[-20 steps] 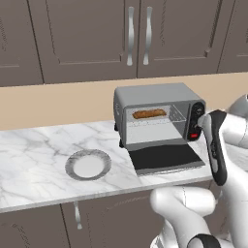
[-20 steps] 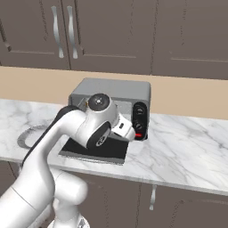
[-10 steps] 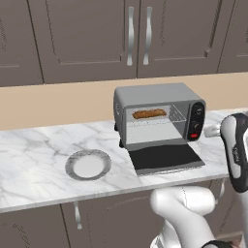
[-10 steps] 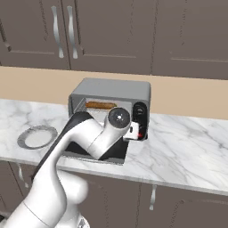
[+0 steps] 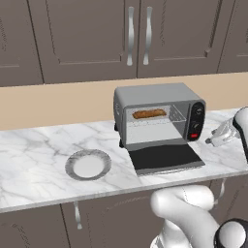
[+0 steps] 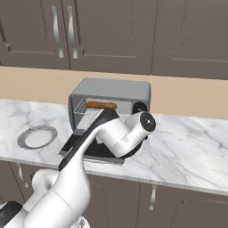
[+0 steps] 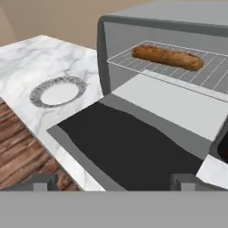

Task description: Pull the toaster oven rack outwards. Pick up the baguette from the plate and place it on the toaster oven rack. Close the toaster oven door fully and set the temperature to the lowest setting.

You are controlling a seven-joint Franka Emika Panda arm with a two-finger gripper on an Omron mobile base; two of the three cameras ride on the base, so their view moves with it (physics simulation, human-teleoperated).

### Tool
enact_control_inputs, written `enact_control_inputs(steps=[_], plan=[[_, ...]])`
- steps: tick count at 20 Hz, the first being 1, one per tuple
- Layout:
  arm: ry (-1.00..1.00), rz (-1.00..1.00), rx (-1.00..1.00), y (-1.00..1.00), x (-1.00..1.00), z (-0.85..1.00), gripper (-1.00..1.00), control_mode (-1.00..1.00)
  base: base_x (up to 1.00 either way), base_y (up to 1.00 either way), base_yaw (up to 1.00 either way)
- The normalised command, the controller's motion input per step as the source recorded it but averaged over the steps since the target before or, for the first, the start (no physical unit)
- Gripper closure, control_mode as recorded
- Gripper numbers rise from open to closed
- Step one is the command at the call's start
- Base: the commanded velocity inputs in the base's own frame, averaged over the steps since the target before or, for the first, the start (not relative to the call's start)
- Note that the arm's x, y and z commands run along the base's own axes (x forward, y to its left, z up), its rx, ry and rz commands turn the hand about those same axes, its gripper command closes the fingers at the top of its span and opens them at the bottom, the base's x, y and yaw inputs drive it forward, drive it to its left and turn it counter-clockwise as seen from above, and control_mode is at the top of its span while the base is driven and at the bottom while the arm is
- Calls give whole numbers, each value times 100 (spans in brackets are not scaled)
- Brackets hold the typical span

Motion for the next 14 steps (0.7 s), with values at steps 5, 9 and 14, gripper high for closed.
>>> enact_control_inputs(steps=[5, 9, 14], plan=[[-17, 40, -3, -10, 23, -23, -100, -100, 0, 0, 0], [-11, 6, -1, -7, 1, -32, -100, -100, 0, 0, 0], [-6, 0, 0, -3, 0, -39, -100, -100, 0, 0, 0]])
